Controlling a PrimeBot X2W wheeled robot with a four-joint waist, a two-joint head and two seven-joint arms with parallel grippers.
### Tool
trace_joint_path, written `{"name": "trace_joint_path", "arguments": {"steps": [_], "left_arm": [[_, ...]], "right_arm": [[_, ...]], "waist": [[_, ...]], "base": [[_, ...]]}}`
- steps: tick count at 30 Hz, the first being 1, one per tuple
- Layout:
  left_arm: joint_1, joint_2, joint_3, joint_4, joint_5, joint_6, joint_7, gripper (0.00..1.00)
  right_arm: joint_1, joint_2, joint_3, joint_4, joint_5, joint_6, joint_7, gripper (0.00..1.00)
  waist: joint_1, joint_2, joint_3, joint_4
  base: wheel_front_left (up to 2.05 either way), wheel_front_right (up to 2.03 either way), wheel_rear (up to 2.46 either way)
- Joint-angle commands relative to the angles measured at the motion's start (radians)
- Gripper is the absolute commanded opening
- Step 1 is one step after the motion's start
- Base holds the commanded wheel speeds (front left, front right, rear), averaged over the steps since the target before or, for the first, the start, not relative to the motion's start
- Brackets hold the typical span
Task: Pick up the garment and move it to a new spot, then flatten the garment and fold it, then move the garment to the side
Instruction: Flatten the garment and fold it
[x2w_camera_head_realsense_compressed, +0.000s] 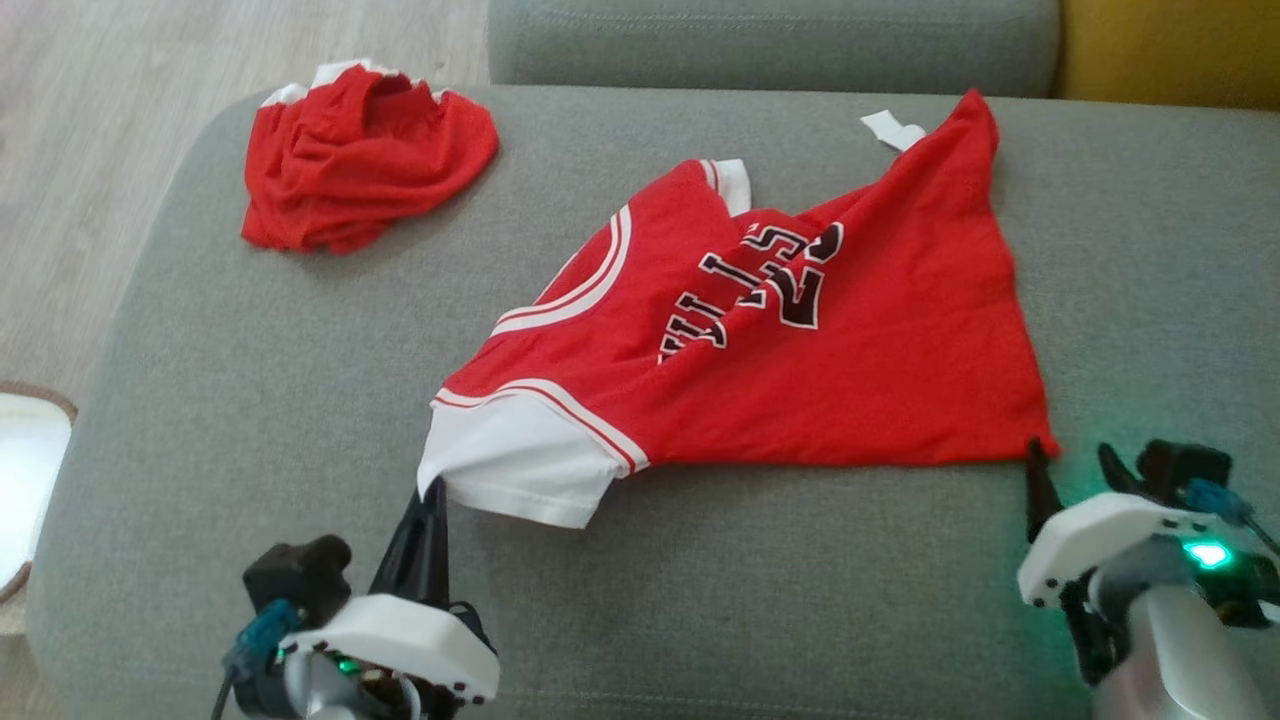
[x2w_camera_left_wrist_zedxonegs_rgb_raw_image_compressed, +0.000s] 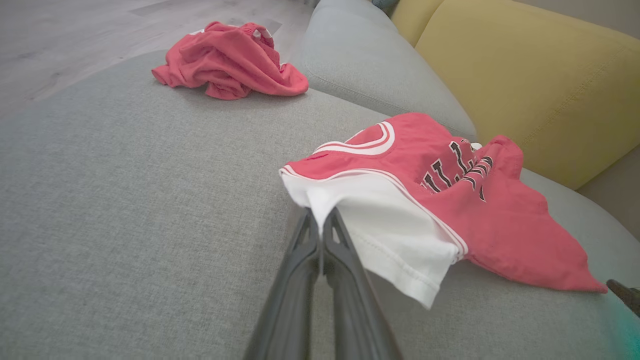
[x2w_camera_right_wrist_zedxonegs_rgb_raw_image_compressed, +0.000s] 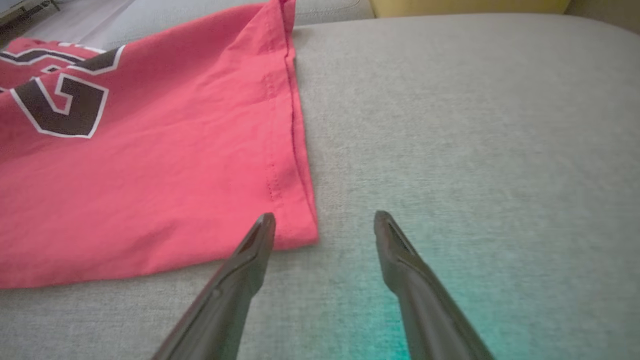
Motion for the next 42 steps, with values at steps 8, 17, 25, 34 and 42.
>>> {"name": "trace_joint_path", "arguments": {"steps": [8,17,25,34,42], "left_arm": [[-0.039,0.006,0.023,-0.048,-0.002,0.008,-0.009,0.0],[-0.049,0.01,0.024,-0.047,-0.007,0.007,-0.013,0.0],[-0.068,0.023,0.031,-0.08,-0.004,0.005,-0.028,0.0],[-0.146,0.054,0.065,-0.206,0.007,0.001,-0.044,0.0],[-0.234,0.128,0.106,-0.419,0.061,0.017,-0.005,0.0]], "right_arm": [[-0.103,-0.006,0.026,0.096,-0.047,0.007,-0.003,1.0],[-0.146,-0.006,0.068,0.224,0.012,0.007,0.032,0.39],[-0.182,-0.006,0.123,0.221,0.099,0.007,-0.058,0.0],[-0.197,-0.007,0.197,-0.007,0.157,0.007,-0.194,0.0],[-0.122,-0.007,0.206,-0.462,0.172,0.007,-0.199,0.0]], "waist": [[0.0,0.0,0.031,0.013],[0.0,0.0,0.03,0.005],[0.0,0.0,0.014,-0.013],[0.0,0.0,-0.035,-0.054],[0.0,0.0,-0.098,-0.097]], "base": [[0.0,0.0,0.0],[0.0,0.0,0.0],[0.0,0.0,0.0],[0.0,0.0,0.0],[0.0,0.0,0.0]]}}
